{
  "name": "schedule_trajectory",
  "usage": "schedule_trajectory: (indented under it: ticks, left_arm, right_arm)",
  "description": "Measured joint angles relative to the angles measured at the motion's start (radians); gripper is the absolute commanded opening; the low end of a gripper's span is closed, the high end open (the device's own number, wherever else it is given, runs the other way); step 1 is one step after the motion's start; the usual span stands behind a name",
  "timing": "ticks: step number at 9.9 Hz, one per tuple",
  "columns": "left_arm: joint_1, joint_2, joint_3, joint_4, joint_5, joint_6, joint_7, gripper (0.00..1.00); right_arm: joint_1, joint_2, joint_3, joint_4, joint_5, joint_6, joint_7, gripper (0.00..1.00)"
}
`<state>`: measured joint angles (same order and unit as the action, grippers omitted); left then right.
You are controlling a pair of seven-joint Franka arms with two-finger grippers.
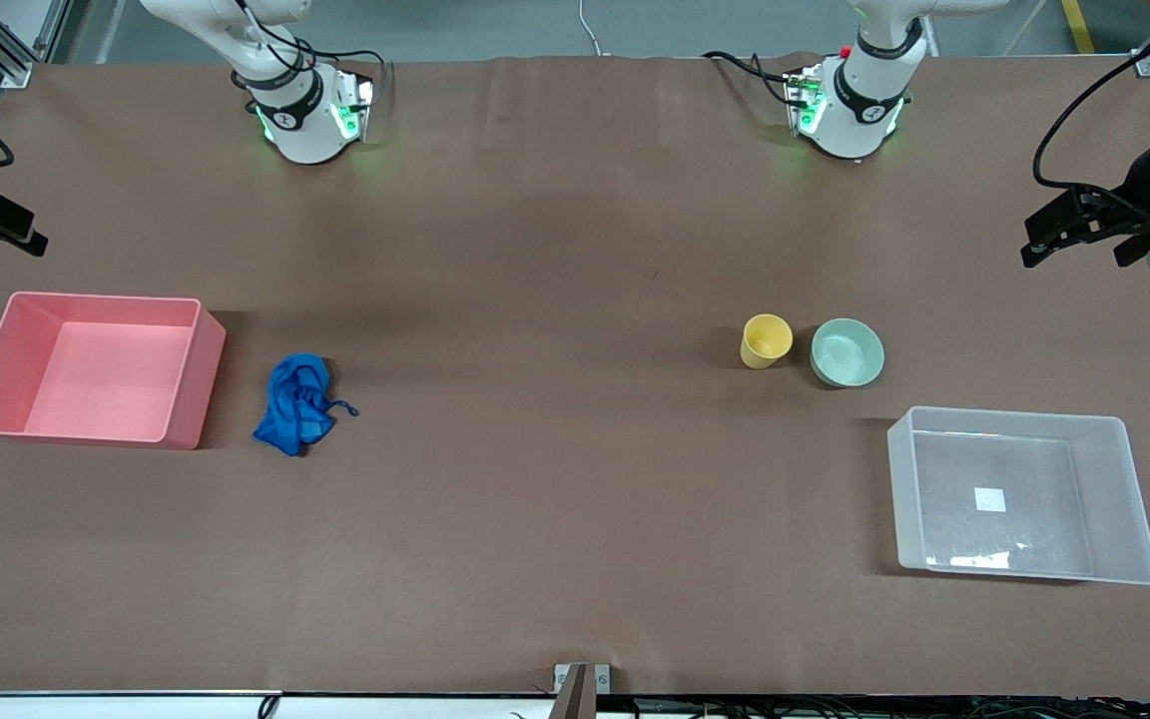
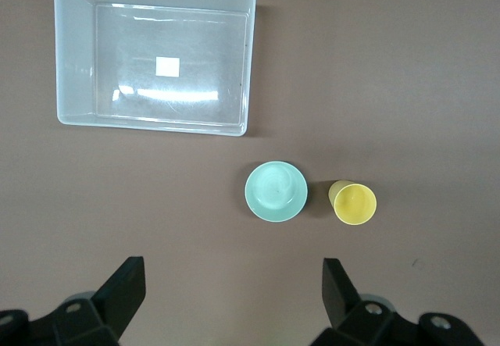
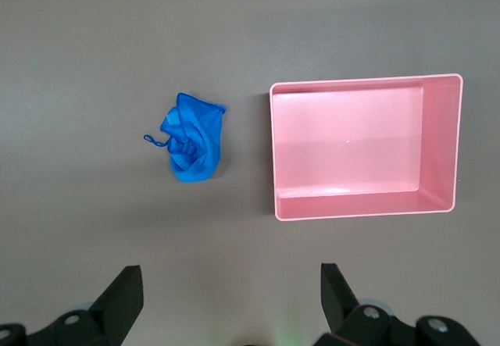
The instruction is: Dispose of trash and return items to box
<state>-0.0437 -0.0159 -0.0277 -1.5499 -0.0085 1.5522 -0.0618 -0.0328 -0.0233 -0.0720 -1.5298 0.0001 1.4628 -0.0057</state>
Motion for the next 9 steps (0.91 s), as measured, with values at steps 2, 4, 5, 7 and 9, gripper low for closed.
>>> schedule_trajectory:
  ticks: [2, 4, 5, 7, 9]
  left_arm:
    - [0.0, 0.0, 0.0, 0.0, 0.0, 0.0, 0.0, 1.0]
    - [0.0, 0.0, 0.002, -0.002, 0.0, 0.0, -0.001, 1.0]
    - [0.0, 0.0, 0.004, -0.005, -0.001, 0.0, -0.002, 1.0]
    - [0.0, 0.001, 0.005, -0.039, -0.001, 0.003, 0.0, 1.0]
    - [-0.001, 0.0, 0.005, -0.158, -0.001, 0.083, 0.0, 1.0]
  right_arm:
    - [0.0, 0.0, 0.0, 0.0, 0.0, 0.0, 0.0, 1.0]
    - [0.0, 0.0, 0.0, 0.0, 0.0, 0.0, 0.0, 1.0]
    - [0.0, 0.0, 0.0, 0.0, 0.0, 0.0, 0.0, 1.0]
    - [0.0, 0.0, 0.0, 0.0, 0.0, 0.0, 0.0, 1.0]
    - [0.021, 0.006, 0.01, -0.015, 0.001, 0.008, -0.001, 1.0]
